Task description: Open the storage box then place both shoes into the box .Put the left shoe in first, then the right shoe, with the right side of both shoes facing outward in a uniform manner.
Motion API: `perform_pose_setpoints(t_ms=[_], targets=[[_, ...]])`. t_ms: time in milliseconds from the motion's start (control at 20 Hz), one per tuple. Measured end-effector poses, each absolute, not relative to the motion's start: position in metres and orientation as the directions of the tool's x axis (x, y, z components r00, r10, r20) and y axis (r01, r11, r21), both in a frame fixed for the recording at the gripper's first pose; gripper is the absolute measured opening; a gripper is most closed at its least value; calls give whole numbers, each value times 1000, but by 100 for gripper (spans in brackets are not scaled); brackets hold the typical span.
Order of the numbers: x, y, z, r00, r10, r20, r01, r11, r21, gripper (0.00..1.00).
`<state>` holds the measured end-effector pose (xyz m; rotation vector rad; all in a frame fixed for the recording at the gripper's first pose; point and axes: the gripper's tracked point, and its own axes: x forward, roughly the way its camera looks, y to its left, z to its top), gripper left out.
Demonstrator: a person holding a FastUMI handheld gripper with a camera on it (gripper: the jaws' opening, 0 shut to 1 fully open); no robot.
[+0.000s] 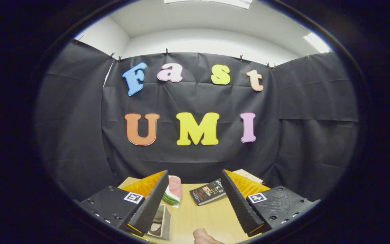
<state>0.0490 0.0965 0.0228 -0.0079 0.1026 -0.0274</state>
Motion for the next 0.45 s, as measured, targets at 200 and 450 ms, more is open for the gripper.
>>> perform_pose_setpoints(t_ms=[200, 450], targets=[[48, 89, 30, 994, -48, -95, 48, 999, -2, 96], [46, 89, 26, 993, -54, -107, 54, 999, -3, 96]])
